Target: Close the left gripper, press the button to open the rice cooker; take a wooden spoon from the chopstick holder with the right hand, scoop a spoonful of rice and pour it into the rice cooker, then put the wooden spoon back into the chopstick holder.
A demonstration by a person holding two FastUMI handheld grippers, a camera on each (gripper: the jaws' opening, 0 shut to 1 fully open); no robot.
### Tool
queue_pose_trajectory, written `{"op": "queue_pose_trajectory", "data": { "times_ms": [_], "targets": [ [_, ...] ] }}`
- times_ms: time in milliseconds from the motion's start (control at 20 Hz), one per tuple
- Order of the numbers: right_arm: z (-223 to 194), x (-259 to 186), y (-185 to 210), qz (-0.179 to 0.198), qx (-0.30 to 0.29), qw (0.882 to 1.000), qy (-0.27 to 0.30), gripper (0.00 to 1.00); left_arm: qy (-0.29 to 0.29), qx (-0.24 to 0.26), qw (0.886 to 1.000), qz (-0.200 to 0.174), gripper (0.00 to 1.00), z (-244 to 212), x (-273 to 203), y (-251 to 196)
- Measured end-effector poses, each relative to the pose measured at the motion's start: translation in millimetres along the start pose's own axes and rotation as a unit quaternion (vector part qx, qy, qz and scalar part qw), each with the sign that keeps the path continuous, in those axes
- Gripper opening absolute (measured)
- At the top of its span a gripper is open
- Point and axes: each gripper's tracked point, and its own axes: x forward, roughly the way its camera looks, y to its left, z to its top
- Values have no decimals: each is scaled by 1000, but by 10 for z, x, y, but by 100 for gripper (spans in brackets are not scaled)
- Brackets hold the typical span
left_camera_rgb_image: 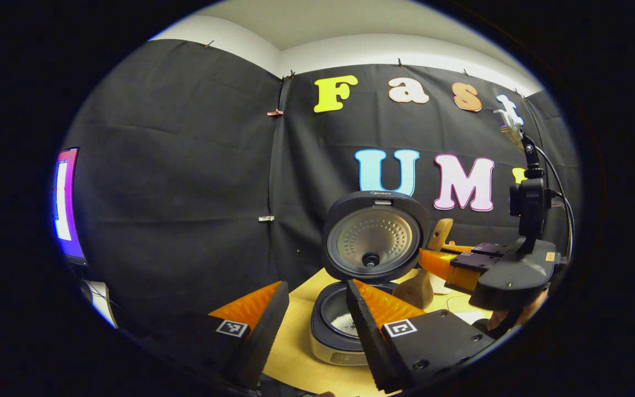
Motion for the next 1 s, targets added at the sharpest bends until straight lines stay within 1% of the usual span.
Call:
{"op": "queue_pose_trajectory", "data": {
  "times_ms": [100,200,300,450,600,650,800,900,950,1000],
  "targets": [
    [27,-27,77,10,-38,999,-8,9,1,4,1000,-6,75,1,-9,-42],
    [60,-46,124,13,-57,998,-18,9,2,6,1000,-9,75,1,-24,-59],
    [40,-48,112,11,-44,999,-19,9,2,7,1000,-12,75,8,-52,-74],
    [91,-94,-18,-7,-9,1000,-19,9,0,8,1000,-12,75,44,-63,-73],
    [70,-127,-288,-33,60,997,-17,9,0,6,1000,-17,75,59,-85,-138],
    [68,-159,-406,-45,74,996,-15,9,1,7,1000,-19,75,64,-84,-181],
    [46,-311,-812,-80,86,993,-11,9,10,7,999,-47,76,50,-71,-451],
    [30,-473,-1094,-107,80,991,-11,9,8,9,998,-60,77,79,-60,-637],
    [0,-564,-1247,-119,74,990,-7,9,6,9,998,-68,72,96,-51,-747],
    [-42,-632,-1413,-132,72,989,-6,9,4,8,997,-81,77,112,-52,-899]
  ]
}}
